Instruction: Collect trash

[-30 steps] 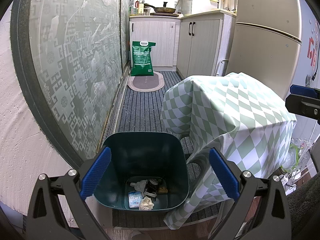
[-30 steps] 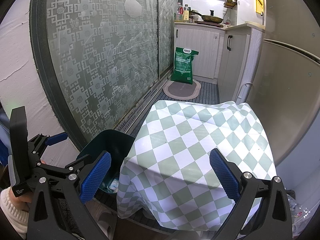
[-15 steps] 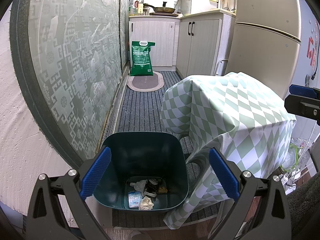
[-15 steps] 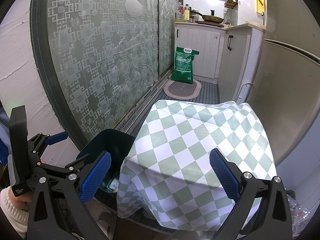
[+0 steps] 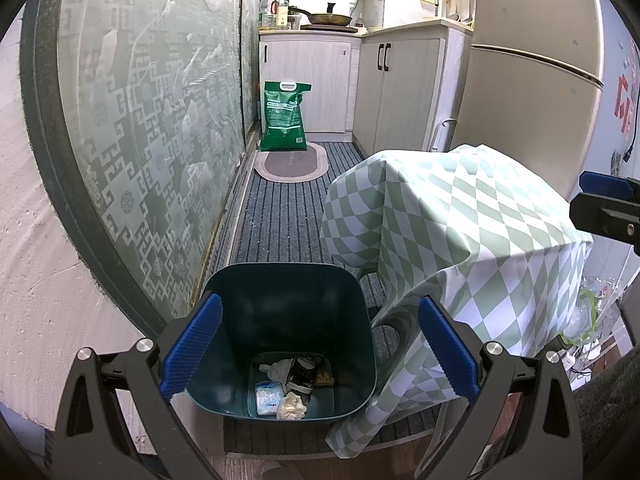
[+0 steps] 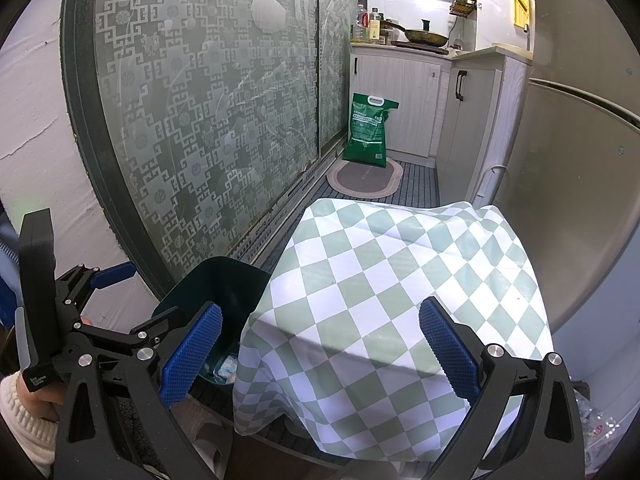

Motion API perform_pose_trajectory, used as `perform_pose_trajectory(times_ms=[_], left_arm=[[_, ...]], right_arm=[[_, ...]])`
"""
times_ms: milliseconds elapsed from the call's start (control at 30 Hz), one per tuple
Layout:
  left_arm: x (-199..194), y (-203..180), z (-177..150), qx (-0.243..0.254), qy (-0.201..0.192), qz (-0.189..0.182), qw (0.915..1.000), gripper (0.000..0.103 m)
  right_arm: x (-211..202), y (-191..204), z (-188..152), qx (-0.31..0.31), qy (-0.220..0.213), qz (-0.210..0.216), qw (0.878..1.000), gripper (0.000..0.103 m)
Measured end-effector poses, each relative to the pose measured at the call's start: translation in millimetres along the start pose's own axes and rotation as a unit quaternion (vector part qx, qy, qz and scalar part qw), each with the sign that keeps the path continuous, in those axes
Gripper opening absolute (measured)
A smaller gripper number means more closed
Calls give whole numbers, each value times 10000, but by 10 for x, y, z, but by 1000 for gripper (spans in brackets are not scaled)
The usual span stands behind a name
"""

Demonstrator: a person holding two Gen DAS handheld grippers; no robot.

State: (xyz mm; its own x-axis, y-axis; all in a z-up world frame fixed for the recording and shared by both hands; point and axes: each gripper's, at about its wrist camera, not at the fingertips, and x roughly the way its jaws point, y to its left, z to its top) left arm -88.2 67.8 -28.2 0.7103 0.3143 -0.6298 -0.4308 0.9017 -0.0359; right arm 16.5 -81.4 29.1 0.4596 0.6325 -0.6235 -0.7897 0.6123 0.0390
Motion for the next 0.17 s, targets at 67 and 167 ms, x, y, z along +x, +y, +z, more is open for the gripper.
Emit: perform_pose_trajectory(times_ms=[67,167], left_arm=[[-7,-2,-4,-7,-1,-4,10000,100],[-8,29,-1,1,-1,-9,10000,100]], right_arm=[[2,5,5,1,-2,5,10000,100],[-1,-4,3,-1,0,9,10000,100]])
